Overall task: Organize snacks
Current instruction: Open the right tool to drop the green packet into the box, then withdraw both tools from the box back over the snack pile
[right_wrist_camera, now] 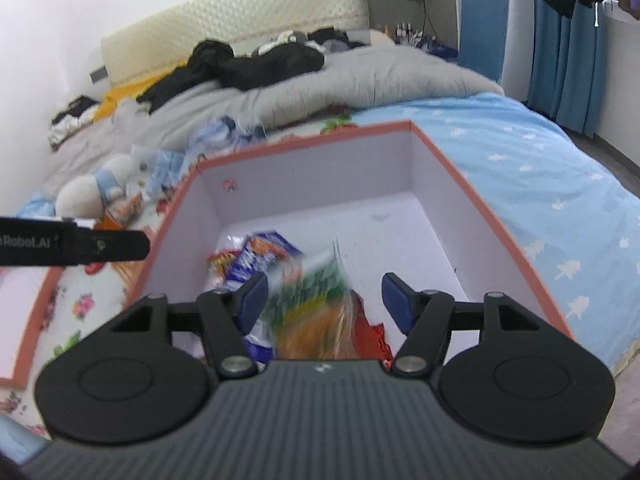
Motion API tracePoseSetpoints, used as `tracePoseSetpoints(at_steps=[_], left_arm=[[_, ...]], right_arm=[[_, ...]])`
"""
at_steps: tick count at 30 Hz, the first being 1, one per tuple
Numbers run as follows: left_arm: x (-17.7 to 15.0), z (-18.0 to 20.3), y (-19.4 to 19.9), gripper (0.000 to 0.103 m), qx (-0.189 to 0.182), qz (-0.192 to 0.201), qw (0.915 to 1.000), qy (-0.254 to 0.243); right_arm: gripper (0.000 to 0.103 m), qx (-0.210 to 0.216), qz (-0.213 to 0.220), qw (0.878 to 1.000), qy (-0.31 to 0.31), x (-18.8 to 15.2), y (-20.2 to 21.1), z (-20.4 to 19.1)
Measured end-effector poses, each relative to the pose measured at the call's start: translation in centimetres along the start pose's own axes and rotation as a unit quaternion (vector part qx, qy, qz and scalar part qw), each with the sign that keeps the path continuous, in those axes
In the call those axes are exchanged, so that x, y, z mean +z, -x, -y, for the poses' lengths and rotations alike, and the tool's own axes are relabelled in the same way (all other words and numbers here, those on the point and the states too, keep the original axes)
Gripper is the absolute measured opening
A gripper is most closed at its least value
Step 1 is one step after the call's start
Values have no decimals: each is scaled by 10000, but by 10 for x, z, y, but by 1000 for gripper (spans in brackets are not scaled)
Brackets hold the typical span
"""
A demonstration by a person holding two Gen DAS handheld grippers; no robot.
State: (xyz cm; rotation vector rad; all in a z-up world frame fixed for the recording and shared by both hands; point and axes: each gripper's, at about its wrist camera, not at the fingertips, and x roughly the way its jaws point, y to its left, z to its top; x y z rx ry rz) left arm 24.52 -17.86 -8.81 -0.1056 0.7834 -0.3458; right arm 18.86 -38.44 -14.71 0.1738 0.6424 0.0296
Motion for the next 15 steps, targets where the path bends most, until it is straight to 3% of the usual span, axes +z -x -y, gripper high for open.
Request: tracePoseSetpoints(at_steps=[5, 15], left_arm=[[1, -6, 34, 48, -21, 260, 9996, 71], [-14, -40, 102, 48, 338, 585, 9974, 233]], right_arm=[[65, 126, 302, 9995, 54, 11, 25, -15], [65, 514, 674, 9962, 216, 20, 61, -53]])
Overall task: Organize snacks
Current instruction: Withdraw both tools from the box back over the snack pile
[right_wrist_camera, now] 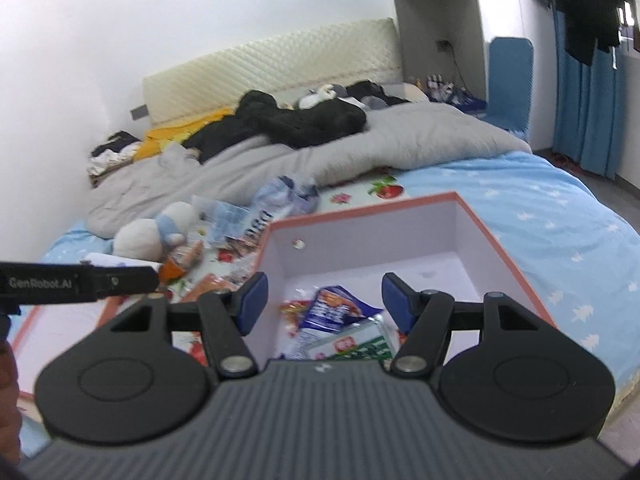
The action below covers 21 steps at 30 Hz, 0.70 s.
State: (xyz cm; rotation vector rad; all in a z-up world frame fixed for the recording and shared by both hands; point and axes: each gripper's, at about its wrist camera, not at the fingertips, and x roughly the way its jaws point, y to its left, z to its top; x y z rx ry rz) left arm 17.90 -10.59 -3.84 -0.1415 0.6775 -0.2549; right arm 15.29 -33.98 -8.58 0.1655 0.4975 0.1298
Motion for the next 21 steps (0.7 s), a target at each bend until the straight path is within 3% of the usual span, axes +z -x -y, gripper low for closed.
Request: tracePoseSetpoints(at_steps=[12, 21], left_arm=[[-24, -60, 50, 48, 356, 190, 9990, 198], [-55, -85, 56, 48, 546, 158, 9979, 301]], right_arm=[[65, 270, 74, 9993, 254, -16, 17, -66], [65, 376, -8, 9983, 434, -48, 18, -103]])
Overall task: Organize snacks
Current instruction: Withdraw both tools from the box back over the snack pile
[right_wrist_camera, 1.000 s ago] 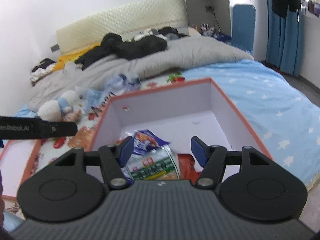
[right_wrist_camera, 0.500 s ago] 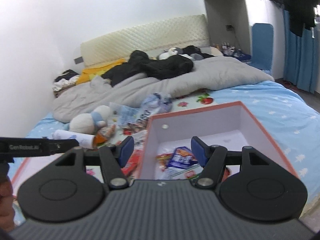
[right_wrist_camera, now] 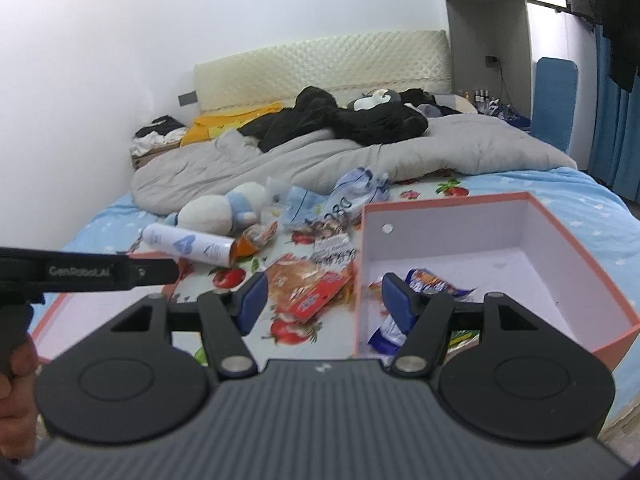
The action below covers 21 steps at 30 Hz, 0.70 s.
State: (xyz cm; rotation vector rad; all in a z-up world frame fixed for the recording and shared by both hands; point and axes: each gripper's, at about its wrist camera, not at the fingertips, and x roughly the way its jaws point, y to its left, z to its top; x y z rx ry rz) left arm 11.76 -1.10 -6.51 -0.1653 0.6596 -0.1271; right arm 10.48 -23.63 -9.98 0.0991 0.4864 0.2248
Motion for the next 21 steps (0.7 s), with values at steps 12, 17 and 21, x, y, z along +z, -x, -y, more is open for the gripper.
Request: tracePoseSetpoints(at_steps=[12, 17, 21], left_arm=[[-40, -40, -4, 48, 350, -374, 9986, 155], [-54, -61, -14, 48, 471, -564, 9965, 395], [-51, -77, -28, 50, 522, -664, 9948, 567]], right_arm=[[65, 23, -128, 9999, -70, -43, -8, -33], [65, 152, -269, 9995, 53, -61, -12, -56], [65, 330, -330, 9987, 181, -65, -20, -73]])
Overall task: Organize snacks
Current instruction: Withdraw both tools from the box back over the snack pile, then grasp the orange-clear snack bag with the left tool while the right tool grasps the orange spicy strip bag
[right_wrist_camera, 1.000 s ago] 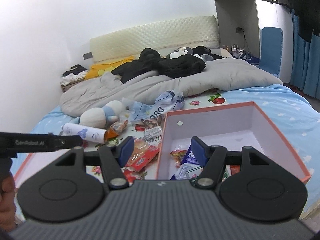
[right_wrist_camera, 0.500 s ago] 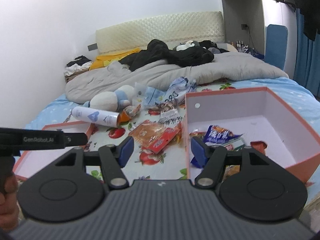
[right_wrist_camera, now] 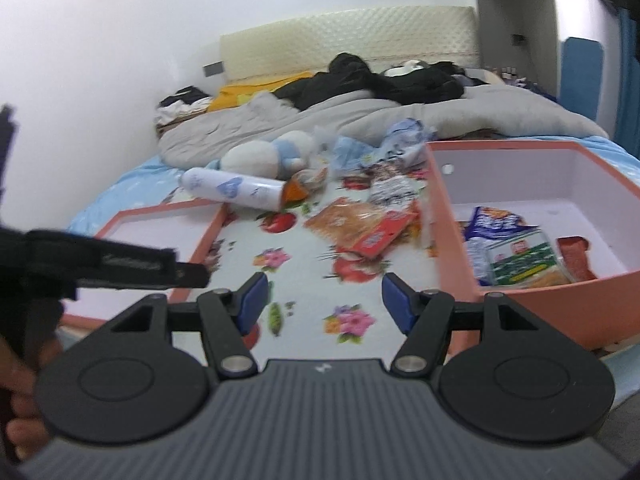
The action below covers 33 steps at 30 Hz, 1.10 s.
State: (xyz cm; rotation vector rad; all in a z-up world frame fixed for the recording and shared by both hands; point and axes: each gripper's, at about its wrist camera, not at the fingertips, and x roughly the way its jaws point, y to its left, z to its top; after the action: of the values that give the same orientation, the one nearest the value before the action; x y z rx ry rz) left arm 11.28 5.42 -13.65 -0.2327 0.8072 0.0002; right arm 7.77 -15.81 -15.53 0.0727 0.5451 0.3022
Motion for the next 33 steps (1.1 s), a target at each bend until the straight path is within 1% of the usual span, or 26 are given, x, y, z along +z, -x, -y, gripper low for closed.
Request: tracePoseSetpoints(at_steps=[2, 5, 7, 9, 11, 12, 15, 17, 18, 19, 21, 24, 26, 27, 29, 31, 33], left_arm=[[8, -4, -8, 56, 0, -20, 10000, 21], [27, -7, -21, 58, -83, 1, 10000, -19], [42, -6, -30, 58, -176, -20, 9998, -133], [60, -1, -40, 59, -211, -22, 9993, -322], [79, 3, -52, 67, -210, -1, 9984, -533], [90, 5, -59, 69, -195, -24, 9980, -596], [124, 6, -86, 70, -160, -147, 9973, -704], [150, 7, -107, 74, -96, -237, 9970, -737], [162, 9, -119, 76, -80, -276, 9966, -777], [176, 11, -132, 78, -69, -326, 9961, -822], [198, 16, -159, 78, -148, -413, 9945, -948], [225, 28, -205, 78, -83, -505, 9909, -1245], [238, 34, -239, 78, -59, -600, 9881, -1414], [242, 35, -255, 78, -76, -685, 9872, -1435], [250, 36, -284, 78, -128, -786, 9862, -1452], [253, 38, -309, 78, -25, -874, 9833, -1595], [256, 40, -330, 78, 76, -950, 9797, -1764]], right_arm=[[65, -13, -28, 10000, 62, 1, -9, -5], [65, -83, -55, 9999, 92, 8, -24, -5], [65, -155, -67, 9998, 64, 15, -35, -4], [65, -223, -118, 9997, -16, 25, -48, 1], [65, -185, -221, 9995, -131, 34, -66, 5], [65, -159, -295, 9993, -134, 39, -76, 6], [65, -26, -435, 9990, -50, 52, -108, 10], [77, 80, -498, 9987, -29, 61, -132, 13], [87, 123, -512, 9986, -32, 65, -142, 14], [91, 140, -553, 9984, -30, 69, -157, 16], [91, 166, -713, 9973, -30, 77, -185, 18], [91, 244, -918, 9955, -52, 84, -229, 20], [91, 137, -1007, 9948, 103, 83, -254, 20], [91, 37, -1079, 9940, 159, 82, -266, 20], [91, -17, -1244, 9921, 177, 78, -286, 24], [91, -51, -1416, 9897, 213, 74, -301, 27], [91, -83, -1514, 9875, 424, 70, -310, 27]])
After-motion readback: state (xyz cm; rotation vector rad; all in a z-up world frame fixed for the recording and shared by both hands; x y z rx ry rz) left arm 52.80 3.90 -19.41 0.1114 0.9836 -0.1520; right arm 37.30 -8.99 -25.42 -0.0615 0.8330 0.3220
